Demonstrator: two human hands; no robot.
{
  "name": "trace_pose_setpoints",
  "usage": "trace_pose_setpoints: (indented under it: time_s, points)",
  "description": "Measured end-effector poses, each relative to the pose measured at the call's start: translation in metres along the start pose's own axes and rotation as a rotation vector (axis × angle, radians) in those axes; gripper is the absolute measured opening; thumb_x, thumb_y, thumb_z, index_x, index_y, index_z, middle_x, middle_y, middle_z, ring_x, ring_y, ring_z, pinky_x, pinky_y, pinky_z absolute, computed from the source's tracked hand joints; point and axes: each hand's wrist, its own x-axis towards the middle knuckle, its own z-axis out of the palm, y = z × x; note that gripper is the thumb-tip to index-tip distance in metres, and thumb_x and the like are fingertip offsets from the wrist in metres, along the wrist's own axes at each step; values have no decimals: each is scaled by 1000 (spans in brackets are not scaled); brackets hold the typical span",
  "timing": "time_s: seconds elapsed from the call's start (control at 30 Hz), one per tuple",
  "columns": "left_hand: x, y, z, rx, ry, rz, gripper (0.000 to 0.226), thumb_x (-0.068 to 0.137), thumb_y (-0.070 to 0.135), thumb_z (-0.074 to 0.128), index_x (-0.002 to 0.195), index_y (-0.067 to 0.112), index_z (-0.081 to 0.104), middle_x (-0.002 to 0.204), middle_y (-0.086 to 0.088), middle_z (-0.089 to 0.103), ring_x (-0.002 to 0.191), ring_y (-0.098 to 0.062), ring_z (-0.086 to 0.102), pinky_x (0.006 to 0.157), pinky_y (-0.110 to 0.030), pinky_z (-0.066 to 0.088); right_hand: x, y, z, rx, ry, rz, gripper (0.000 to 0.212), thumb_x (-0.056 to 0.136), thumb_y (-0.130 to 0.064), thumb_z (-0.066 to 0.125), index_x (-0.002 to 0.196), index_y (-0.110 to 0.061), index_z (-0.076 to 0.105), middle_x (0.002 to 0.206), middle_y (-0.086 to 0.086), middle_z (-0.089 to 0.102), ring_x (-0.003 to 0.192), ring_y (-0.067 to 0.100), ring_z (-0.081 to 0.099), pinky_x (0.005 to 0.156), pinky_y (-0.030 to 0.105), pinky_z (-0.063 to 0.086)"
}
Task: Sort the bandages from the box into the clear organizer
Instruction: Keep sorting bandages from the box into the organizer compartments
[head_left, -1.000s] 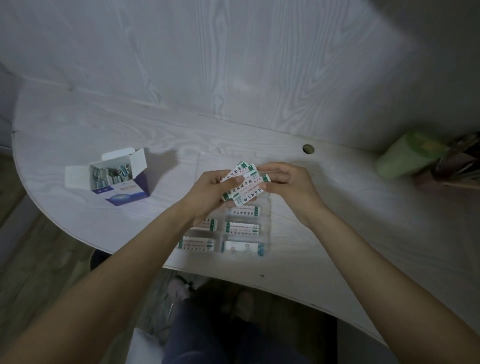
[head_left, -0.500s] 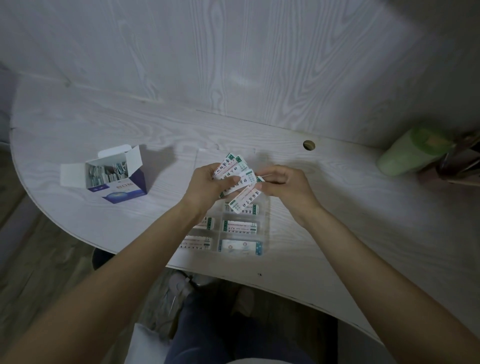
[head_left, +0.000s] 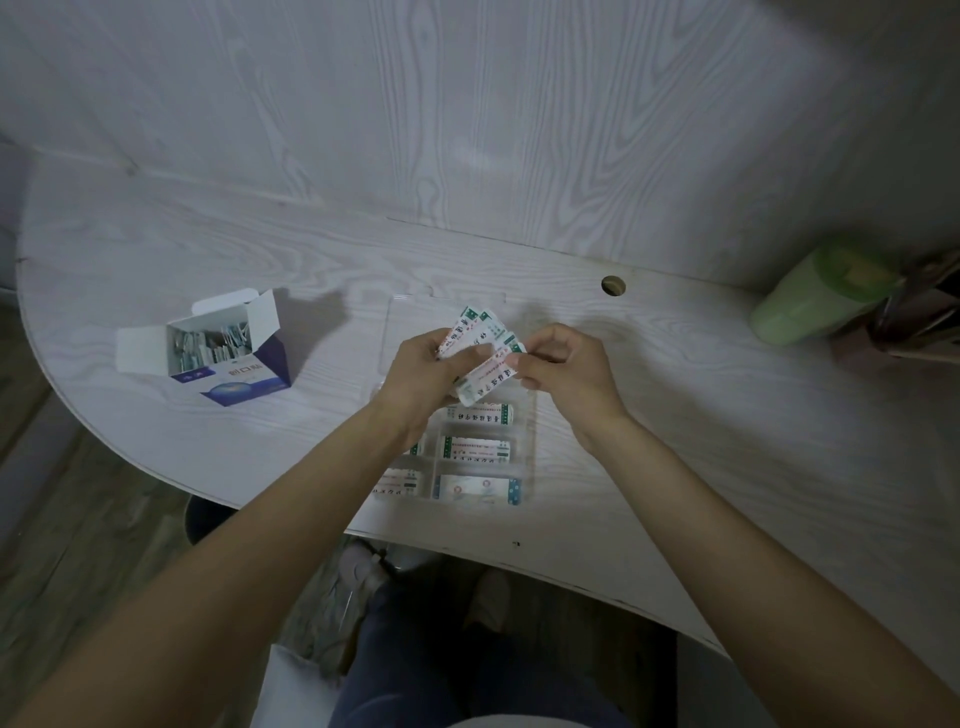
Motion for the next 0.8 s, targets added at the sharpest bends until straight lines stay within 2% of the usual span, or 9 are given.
trace_pose_setpoints:
  time_s: [0.17, 0.33, 0.47, 0.57, 0.67, 0.8]
  points:
    - [-2, 1, 1, 51, 29, 27, 10, 91, 7, 61, 97, 10, 68, 85, -5, 70, 67, -14, 65, 58, -23, 56, -3, 0, -1, 22, 2, -12, 23, 82, 2, 69, 93, -15, 59, 91, 11, 68, 81, 16, 64, 63, 14, 52]
    - [-3, 2, 1, -1, 46, -7, 12, 83, 3, 69, 93, 9, 70, 83, -5, 72, 65, -14, 67, 58, -25, 57, -5, -2, 1, -18, -14, 2, 17, 84, 1, 67, 82, -16, 63, 84, 2, 67, 72, 11, 64, 65, 16, 54]
    - [-5, 2, -2, -8, 38, 3, 14, 81, 2, 70, 94, 7, 70, 86, -5, 72, 72, -16, 68, 69, -26, 57, -6, 0, 1, -27, 13, 19, 11, 85, -2, 66, 83, -11, 63, 80, -1, 68, 62, 5, 62, 62, 16, 53]
    - [-6, 2, -4, 7, 38, -4, 13, 82, 4, 70, 94, 9, 70, 92, -9, 72, 77, -21, 66, 77, -36, 55, -7, 2, 1, -23, 27, 31, 12, 85, -3, 67, 81, -13, 63, 80, -1, 67, 62, 5, 62, 62, 18, 53]
    - [-6, 1, -6, 9, 69, 5, 16, 84, 4, 68, 100, 7, 67, 93, -8, 71, 77, -20, 67, 73, -34, 56, -8, 2, 2, -32, 8, 43, 10, 85, -4, 68, 80, -10, 61, 81, 1, 69, 62, 5, 63, 61, 16, 52]
    - [-8, 2, -6, -46, 96, 16, 14, 84, 4, 68, 98, 7, 65, 92, -8, 71, 75, -18, 68, 60, -23, 57, -9, 1, 2, -52, 23, 34, 20, 86, -2, 65, 74, -11, 52, 83, 4, 70, 56, 2, 63, 54, 13, 48]
